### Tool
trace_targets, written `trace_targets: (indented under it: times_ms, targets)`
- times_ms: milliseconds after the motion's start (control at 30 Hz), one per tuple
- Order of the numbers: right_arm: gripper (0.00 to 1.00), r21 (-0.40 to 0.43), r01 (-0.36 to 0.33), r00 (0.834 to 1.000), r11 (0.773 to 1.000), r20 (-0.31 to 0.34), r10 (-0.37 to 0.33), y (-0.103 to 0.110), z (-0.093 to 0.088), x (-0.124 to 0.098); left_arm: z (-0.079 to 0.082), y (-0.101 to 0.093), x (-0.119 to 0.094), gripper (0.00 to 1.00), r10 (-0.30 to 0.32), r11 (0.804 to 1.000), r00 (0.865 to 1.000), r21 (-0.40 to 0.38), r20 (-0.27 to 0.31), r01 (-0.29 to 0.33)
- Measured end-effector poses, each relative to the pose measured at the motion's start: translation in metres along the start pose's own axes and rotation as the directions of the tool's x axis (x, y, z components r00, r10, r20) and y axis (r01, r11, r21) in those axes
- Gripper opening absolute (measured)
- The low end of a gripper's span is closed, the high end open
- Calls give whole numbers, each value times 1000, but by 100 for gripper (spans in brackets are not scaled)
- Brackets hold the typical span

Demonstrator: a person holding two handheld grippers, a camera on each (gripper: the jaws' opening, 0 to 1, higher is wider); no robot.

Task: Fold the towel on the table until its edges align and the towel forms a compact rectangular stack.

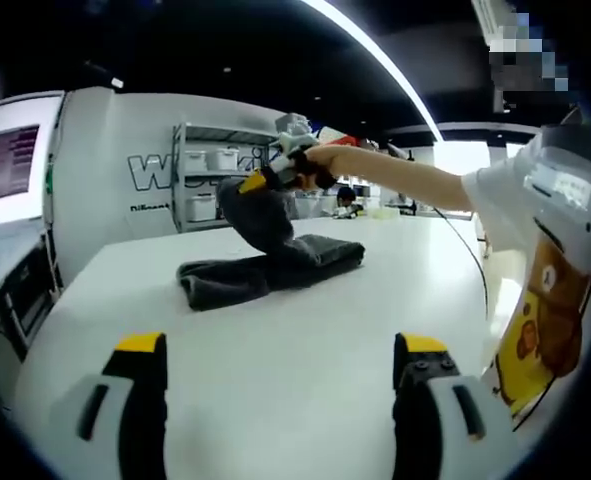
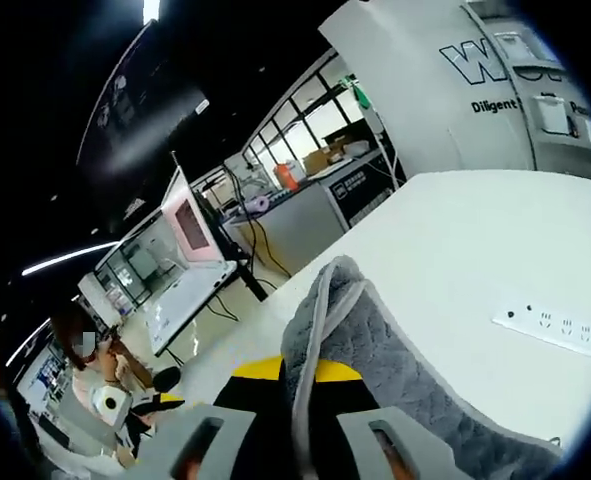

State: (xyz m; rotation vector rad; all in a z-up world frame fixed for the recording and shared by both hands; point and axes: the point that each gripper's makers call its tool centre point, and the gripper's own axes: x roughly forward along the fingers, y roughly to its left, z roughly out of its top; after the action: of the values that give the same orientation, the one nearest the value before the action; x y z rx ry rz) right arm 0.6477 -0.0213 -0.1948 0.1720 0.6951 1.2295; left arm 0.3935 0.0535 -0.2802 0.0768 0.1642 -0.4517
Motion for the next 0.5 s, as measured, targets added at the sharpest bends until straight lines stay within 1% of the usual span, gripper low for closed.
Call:
trace_targets:
  times_ms: [67, 100, 167, 267, 400, 500]
  targets:
    - [7, 1, 6, 1000, 1000, -12, -6, 0, -5, 6, -1, -1, -1, 99, -1, 1000, 1000, 0, 0, 1]
    - [7, -4, 16, 1000, 1000, -25, -16, -3, -6, 12, -1, -1, -1, 99, -1, 1000, 1000, -2, 1, 1]
    - [7, -9, 26, 999, 1000, -33, -27, -6, -7, 19, -3, -2, -1, 99, -1, 1000, 1000, -8, 1, 1]
    - [7, 2, 24, 999, 1000, -41, -24, -4, -11, 29, -4, -4, -3, 99, -1, 1000, 1000, -12, 2, 1]
    - [7, -10, 35, 997, 999, -74, -35, -7, -16, 47, -4, -5, -5, 99, 4, 1000, 1000, -17, 9, -4]
    - [7, -14, 43, 994, 999, -100, -44, -5, -28, 58, -5, -7, -3, 99, 2, 1000, 1000, -14, 5, -2]
